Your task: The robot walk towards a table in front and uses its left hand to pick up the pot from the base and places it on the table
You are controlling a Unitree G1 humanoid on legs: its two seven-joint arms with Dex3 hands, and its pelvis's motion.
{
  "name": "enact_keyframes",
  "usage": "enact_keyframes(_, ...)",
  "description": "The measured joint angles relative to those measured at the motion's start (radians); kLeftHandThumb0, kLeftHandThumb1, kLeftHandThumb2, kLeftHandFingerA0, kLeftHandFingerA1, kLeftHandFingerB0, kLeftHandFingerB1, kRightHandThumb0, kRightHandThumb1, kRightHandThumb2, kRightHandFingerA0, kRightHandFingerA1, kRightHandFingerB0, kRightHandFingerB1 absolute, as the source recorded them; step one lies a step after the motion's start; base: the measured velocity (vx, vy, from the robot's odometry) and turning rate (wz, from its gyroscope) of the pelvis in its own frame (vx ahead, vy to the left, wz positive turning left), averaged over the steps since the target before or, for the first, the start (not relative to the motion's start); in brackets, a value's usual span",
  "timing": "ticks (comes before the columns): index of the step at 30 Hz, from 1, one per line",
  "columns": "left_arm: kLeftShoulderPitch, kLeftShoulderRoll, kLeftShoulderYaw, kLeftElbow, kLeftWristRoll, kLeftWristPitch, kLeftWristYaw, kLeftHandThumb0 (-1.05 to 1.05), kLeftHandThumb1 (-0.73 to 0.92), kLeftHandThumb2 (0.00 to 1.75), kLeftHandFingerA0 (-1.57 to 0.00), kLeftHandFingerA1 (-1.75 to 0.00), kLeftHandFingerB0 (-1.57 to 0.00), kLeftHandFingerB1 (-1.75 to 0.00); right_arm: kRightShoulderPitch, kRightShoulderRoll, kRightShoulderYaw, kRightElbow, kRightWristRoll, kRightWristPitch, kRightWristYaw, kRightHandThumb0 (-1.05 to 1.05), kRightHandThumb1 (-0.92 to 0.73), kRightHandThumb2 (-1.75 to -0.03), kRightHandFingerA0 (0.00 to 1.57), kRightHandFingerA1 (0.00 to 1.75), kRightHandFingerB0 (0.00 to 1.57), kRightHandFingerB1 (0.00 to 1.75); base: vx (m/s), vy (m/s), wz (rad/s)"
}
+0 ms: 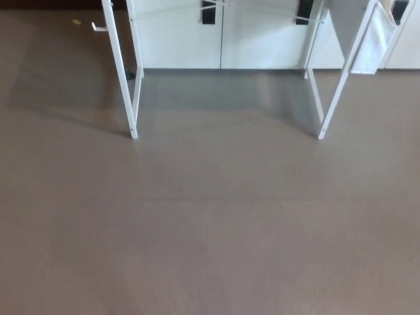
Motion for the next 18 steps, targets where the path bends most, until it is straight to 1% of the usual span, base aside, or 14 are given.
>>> enact_keyframes(1, 0.000, 0.001, 0.000, 0.003, 0.000, -0.001, 0.000, -0.08, 0.53, 0.56, -0.46, -0.38, -0.27, -0.31, 0.000, 0.000, 0.000, 0.002, 0.000, -0.001, 0.000, -0.49, -0.44, -0.76, 0.65, 0.56, 0.40, 0.47, 0.30, -0.113, 0.15)
enact_keyframes(3, 0.000, 0.002, -0.004, 0.016, 0.003, -0.003, 0.001, -0.06, 0.54, 0.56, -0.47, -0.37, -0.28, -0.31, 0.000, 0.002, 0.003, 0.011, -0.001, 0.002, 0.000, -0.50, -0.43, -0.76, 0.65, 0.55, 0.41, 0.47, 0.32, -0.172, -0.04)
enact_keyframes(5, -0.005, 0.004, -0.010, 0.021, 0.009, -0.008, 0.003, -0.06, 0.54, 0.56, -0.47, -0.37, -0.28, -0.31, -0.002, -0.003, 0.003, 0.008, -0.001, -0.002, 0.000, -0.50, -0.43, -0.76, 0.65, 0.55, 0.41, 0.47, 0.29, -0.203, 0.50)
enact_keyframes(10, -0.009, 0.004, -0.015, 0.024, 0.013, -0.014, 0.003, -0.09, 0.52, 0.55, -0.49, -0.38, -0.29, -0.31, -0.011, -0.011, 0.001, 0.009, 0.000, -0.002, -0.001, -0.48, -0.44, -0.76, 0.66, 0.56, 0.41, 0.48, 0.24, -0.129, -0.05)
enact_keyframes(14, -0.002, 0.004, -0.016, 0.023, 0.014, -0.018, 0.004, -0.08, 0.52, 0.55, -0.49, -0.38, -0.28, -0.31, -0.011, -0.012, 0.003, 0.012, -0.001, -0.002, -0.002, -0.48, -0.44, -0.76, 0.66, 0.56, 0.42, 0.48, 0.20, 0.019, -0.11)
enact_keyframes(18, 0.004, 0.005, -0.022, 0.019, 0.020, -0.017, 0.008, -0.10, 0.54, 0.57, -0.49, -0.38, -0.27, -0.31, -0.001, -0.010, 0.005, 0.013, -0.001, 0.001, -0.003, -0.48, -0.44, -0.76, 0.65, 0.55, 0.42, 0.48, 0.31, 0.149, -0.09)
